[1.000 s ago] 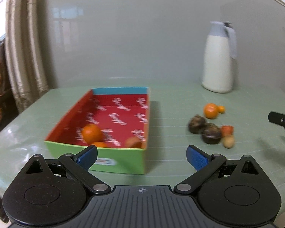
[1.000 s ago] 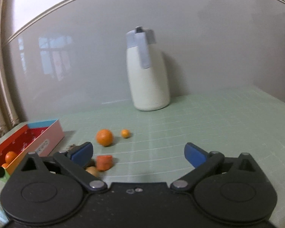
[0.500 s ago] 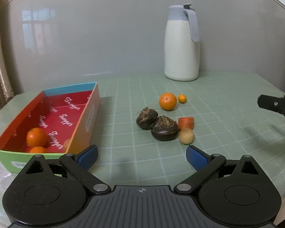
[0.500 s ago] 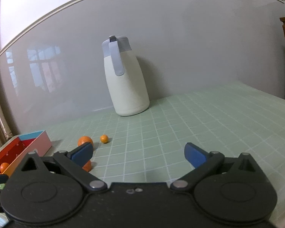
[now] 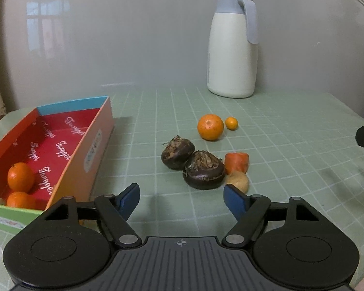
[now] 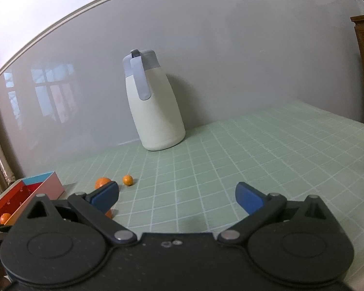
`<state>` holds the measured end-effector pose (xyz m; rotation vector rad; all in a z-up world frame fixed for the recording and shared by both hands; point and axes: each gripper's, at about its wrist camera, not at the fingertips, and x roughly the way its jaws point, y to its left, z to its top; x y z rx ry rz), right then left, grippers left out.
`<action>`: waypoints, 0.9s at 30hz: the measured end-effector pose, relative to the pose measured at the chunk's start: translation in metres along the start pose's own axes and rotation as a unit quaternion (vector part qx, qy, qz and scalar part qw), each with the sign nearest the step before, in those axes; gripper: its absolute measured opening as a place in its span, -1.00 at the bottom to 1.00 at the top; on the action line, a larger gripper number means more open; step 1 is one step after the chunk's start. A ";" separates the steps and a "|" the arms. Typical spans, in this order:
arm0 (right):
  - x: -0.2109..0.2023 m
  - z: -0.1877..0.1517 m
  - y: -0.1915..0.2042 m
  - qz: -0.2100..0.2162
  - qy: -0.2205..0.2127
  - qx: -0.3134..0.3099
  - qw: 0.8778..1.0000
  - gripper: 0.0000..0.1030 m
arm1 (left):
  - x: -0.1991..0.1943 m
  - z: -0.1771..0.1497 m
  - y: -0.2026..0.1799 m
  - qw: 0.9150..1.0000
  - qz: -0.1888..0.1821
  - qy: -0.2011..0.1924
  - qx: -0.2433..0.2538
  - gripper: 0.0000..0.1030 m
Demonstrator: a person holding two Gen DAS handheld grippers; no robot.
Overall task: Organize fruits
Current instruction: 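Move the left gripper back to the water chestnuts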
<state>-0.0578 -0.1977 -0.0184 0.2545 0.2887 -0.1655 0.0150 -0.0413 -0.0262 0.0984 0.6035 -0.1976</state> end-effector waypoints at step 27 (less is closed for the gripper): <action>0.005 -0.001 -0.003 -0.012 -0.006 0.002 1.000 1.00 | 0.041 0.010 -0.018 1.000 -0.018 0.017 -0.014 0.22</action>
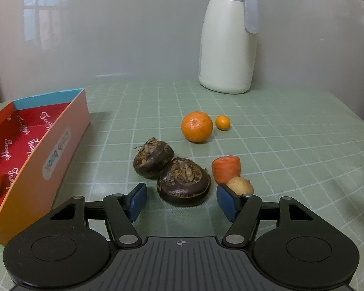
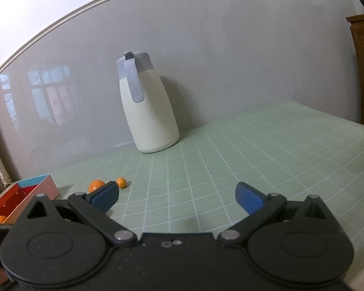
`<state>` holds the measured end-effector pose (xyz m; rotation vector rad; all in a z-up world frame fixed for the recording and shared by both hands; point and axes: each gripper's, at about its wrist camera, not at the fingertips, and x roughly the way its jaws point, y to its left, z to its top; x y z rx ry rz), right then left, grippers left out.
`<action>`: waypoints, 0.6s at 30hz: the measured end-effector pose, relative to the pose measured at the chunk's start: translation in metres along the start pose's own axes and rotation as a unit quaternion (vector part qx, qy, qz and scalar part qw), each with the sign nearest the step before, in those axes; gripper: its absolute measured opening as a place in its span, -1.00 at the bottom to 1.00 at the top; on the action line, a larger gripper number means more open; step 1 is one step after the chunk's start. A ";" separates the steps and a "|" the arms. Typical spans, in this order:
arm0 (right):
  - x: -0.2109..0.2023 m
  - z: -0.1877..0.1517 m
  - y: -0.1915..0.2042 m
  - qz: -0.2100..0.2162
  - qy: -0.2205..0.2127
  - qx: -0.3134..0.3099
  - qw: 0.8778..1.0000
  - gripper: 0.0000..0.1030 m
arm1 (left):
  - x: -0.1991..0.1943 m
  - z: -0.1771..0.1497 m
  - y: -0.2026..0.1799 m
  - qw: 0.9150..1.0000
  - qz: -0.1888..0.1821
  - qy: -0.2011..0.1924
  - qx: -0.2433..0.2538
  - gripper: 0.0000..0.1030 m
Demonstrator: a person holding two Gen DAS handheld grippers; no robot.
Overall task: Organize fruits
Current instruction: 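Move the left gripper back to the water chestnuts, then close the left gripper on a dark water chestnut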
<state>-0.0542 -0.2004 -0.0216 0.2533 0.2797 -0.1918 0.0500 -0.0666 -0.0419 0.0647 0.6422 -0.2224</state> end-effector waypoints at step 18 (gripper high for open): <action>0.000 0.002 -0.003 -0.002 -0.002 0.005 1.000 0.99 | 0.004 0.004 -0.003 1.000 -0.002 -0.005 -0.005 -0.04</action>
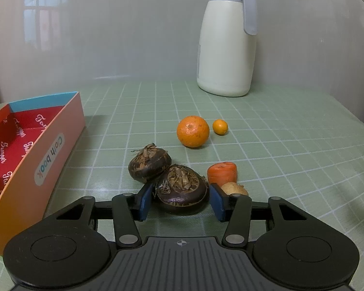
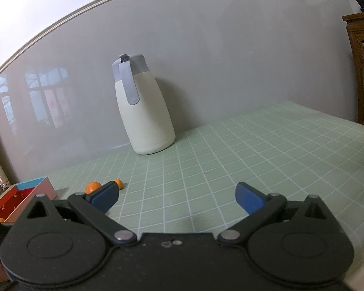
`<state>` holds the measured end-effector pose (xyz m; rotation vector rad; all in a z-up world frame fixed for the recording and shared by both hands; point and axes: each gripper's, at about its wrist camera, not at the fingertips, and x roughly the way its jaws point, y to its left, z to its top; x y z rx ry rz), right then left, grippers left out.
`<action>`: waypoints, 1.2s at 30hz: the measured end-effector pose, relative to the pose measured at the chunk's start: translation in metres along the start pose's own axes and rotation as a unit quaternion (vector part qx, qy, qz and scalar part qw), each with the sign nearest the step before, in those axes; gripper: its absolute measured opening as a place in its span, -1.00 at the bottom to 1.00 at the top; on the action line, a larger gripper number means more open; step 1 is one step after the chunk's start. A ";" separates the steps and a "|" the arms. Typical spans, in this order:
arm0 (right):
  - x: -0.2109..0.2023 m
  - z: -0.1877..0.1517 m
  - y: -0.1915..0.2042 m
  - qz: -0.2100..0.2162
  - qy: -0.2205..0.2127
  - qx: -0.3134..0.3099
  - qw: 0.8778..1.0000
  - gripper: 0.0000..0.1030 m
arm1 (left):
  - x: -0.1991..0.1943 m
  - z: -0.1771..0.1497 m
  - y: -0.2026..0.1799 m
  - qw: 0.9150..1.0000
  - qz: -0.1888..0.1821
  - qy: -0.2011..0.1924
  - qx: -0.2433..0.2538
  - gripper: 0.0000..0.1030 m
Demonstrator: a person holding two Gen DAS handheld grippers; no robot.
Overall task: Organize fruits
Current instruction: 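Close the left gripper on a dark water chestnut, then carry the water chestnut with the left gripper into the red box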
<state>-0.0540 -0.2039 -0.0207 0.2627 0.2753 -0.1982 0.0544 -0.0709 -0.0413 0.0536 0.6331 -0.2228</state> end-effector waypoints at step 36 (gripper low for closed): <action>-0.003 -0.004 0.018 -0.004 -0.006 -0.038 0.999 1.00 | -0.054 0.002 0.033 0.999 0.007 -0.037 -0.021 -0.05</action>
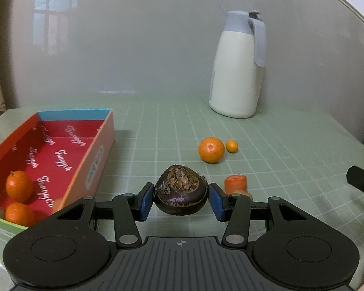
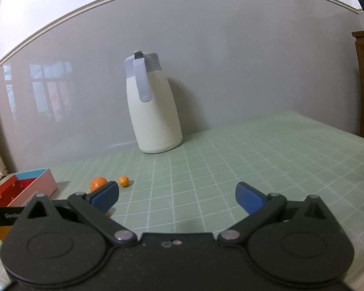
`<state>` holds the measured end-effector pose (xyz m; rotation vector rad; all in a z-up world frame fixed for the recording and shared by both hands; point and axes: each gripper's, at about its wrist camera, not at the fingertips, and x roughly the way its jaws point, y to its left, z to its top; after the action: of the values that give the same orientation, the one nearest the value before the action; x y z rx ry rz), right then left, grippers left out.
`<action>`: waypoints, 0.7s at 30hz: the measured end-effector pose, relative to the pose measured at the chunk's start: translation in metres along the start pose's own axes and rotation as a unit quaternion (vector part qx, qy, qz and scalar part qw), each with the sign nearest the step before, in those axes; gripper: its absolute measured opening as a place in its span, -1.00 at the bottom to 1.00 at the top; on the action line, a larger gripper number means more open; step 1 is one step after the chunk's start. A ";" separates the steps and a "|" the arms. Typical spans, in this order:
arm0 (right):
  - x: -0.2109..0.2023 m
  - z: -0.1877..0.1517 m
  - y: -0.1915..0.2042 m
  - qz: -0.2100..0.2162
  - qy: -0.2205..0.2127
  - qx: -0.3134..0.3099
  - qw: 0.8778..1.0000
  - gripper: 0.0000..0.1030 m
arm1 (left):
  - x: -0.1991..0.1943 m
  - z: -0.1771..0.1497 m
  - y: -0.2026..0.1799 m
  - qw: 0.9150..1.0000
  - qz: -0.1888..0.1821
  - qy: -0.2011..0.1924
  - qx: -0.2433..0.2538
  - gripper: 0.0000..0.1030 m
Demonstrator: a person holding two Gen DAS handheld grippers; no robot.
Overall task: Organize fruits
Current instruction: 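Carry the water chestnut with the left gripper into the red box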
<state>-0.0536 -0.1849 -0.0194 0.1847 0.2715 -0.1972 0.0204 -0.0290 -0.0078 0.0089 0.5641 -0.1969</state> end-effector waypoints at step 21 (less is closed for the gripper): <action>0.005 -0.005 0.033 0.032 0.013 -0.025 0.999 1.00 | -0.030 0.017 0.075 0.996 0.074 -0.039 -0.034 -0.05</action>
<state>-0.0431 -0.1527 -0.0205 0.1452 0.2949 -0.1250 0.0190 0.0489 0.0187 -0.0236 0.4900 -0.0336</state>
